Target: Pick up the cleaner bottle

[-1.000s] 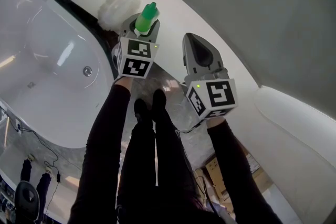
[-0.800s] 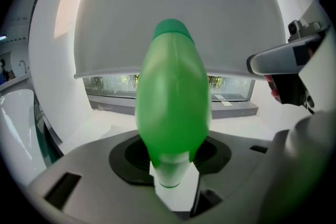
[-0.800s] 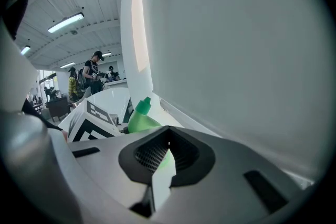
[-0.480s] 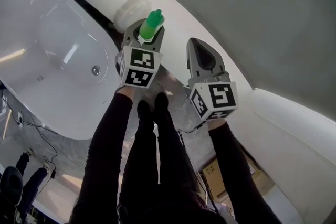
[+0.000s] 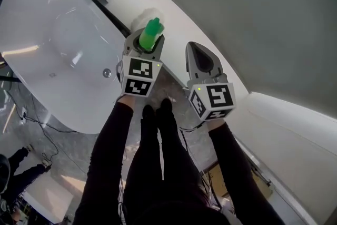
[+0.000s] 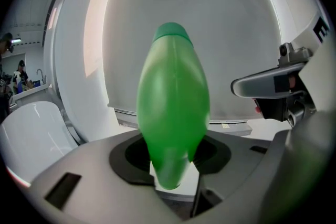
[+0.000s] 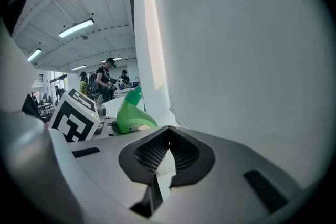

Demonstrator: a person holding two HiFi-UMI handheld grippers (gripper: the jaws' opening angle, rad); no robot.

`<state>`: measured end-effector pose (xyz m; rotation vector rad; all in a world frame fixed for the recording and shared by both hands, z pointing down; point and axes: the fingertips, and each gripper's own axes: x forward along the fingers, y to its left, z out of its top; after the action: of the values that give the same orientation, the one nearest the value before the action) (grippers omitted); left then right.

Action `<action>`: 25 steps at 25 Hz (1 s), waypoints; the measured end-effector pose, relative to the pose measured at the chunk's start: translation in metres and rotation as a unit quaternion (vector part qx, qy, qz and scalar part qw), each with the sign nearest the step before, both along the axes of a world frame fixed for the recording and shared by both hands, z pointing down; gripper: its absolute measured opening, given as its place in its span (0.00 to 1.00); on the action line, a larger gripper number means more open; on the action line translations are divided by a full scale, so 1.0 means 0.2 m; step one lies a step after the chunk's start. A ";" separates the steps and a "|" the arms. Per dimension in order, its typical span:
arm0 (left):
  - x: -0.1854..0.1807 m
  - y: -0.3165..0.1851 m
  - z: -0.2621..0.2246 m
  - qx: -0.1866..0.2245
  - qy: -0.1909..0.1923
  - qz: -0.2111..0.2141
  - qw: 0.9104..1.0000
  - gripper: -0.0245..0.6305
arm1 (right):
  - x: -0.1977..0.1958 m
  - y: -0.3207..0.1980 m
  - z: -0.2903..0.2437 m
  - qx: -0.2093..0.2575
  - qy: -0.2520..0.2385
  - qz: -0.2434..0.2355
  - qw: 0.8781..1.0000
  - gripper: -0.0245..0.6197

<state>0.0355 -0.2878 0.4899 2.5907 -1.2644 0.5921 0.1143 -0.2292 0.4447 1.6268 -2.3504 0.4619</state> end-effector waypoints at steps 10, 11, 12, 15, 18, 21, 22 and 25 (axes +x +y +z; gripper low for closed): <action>-0.26 0.04 -0.22 0.007 0.005 -0.031 0.999 0.32 | -0.23 -0.09 -0.18 0.021 0.001 -0.042 0.999 0.04; -0.29 0.05 -0.24 0.009 0.004 -0.036 0.999 0.32 | -0.26 -0.09 -0.20 0.023 0.000 -0.048 0.999 0.04; -0.32 0.05 -0.26 0.010 0.003 -0.041 0.999 0.32 | -0.29 -0.09 -0.21 0.024 0.000 -0.053 0.998 0.04; -0.41 0.06 -0.31 0.013 0.000 -0.054 0.998 0.32 | -0.37 -0.09 -0.23 0.025 0.001 -0.071 0.997 0.04; -0.48 0.07 -0.34 0.019 -0.005 -0.066 0.998 0.32 | -0.44 -0.10 -0.25 0.029 0.000 -0.088 0.996 0.04; -0.54 0.09 -0.38 0.022 -0.008 -0.075 0.997 0.32 | -0.50 -0.10 -0.27 0.034 0.000 -0.102 0.994 0.04; -0.56 0.10 -0.39 0.023 -0.007 -0.077 0.997 0.32 | -0.52 -0.10 -0.28 0.036 0.000 -0.106 0.994 0.04; -0.60 0.13 -0.44 0.027 -0.005 -0.086 0.996 0.32 | -0.57 -0.10 -0.32 0.040 0.001 -0.115 0.993 0.04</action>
<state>-0.0849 -0.2617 0.4024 2.4893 -1.5082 0.5451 0.0009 -0.2489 0.3809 1.3626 -2.5436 0.3238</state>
